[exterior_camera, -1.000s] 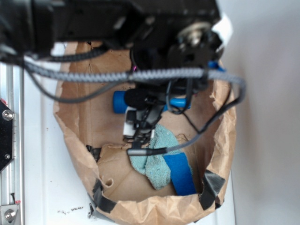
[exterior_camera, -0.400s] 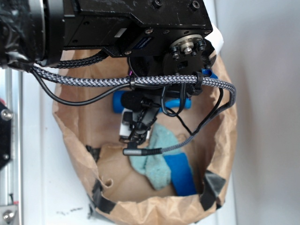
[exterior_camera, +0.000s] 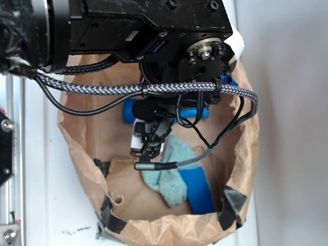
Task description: Grab the blue bottle.
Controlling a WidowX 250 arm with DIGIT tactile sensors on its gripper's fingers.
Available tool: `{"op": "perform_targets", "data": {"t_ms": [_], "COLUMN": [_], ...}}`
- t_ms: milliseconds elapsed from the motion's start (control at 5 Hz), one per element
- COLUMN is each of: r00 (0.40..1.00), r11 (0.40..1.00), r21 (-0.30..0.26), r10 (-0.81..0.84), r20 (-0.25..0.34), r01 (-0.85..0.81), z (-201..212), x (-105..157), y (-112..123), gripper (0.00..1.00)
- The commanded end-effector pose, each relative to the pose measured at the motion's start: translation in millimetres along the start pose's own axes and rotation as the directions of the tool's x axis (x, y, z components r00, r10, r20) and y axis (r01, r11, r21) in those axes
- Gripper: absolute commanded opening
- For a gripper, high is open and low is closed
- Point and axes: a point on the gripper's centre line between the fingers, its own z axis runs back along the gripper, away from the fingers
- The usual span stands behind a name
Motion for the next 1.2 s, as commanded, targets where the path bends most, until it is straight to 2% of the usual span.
{"op": "perform_targets", "data": {"t_ms": [0, 200, 400, 600, 1000], "r00": [0.990, 0.983, 0.981, 0.980, 0.981], "r11": [0.997, 0.997, 0.994, 0.997, 0.997], "r21": [-0.029, -0.012, -0.024, 0.024, 0.077], "r10": [-0.072, -0.077, -0.105, -0.078, -0.027], "r20": [0.125, 0.164, 0.166, 0.182, 0.190], "r01": [0.076, 0.080, 0.110, 0.075, 0.012], "z": [-33, -44, -53, -68, -85], "x": [8, 4, 4, 14, 21], "y": [6, 8, 9, 2, 5], "gripper": [1.00, 1.00, 1.00, 1.00, 1.00]}}
